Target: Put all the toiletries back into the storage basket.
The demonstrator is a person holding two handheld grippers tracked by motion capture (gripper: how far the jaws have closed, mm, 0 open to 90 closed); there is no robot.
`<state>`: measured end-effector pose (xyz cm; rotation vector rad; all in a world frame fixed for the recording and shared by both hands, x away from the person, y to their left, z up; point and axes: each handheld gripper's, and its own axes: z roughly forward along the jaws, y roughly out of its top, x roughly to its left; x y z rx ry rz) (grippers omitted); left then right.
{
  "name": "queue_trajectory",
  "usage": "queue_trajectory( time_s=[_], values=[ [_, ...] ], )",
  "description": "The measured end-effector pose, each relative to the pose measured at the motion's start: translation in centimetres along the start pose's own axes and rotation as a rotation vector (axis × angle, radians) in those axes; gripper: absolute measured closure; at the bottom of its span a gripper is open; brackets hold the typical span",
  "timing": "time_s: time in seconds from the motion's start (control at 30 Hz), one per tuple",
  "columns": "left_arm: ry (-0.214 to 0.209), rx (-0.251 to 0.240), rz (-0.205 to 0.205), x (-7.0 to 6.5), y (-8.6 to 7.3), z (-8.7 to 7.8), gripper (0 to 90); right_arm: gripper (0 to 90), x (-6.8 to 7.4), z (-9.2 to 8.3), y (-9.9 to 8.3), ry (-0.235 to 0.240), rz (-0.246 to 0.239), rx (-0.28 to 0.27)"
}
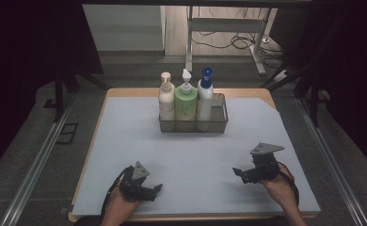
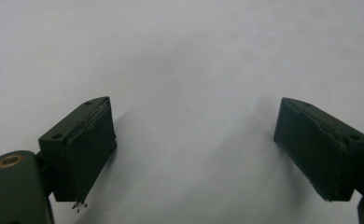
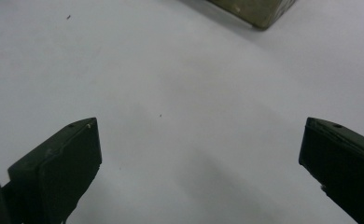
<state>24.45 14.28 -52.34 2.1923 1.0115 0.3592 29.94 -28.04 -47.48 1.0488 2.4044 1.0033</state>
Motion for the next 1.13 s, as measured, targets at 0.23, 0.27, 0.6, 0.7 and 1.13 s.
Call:
queue_trajectory(
  time_s=[0.23, 0.27, 0.6, 0.7, 1.13],
  values=[
    [0.001, -0.001, -0.001, 0.0, 0.0, 0.0, 12.3, 0.0, 0.6, 0.8, -1.4, 0.003, -0.009, 0.009],
    [0.001, -0.001, -0.001, 0.0, 0.0, 0.0, 12.3, 0.0, 0.6, 0.9, -1.6, 0.004, -0.010, 0.014],
    [0.001, -0.001, -0.001, 0.0, 0.0, 0.0, 12.3, 0.0, 1.0, 2.1, -3.1, 0.014, -0.018, 0.037],
    [0.002, -0.001, -0.001, 0.0, 0.0, 0.0, 12.3, 0.0, 1.2, 2.6, -3.6, 0.015, -0.020, 0.047],
    [0.002, 0.000, 0.001, 0.0, 0.0, 0.0, 12.2, 0.0, 1.2, 2.8, -3.8, 0.028, 0.000, 0.043]
  ],
)
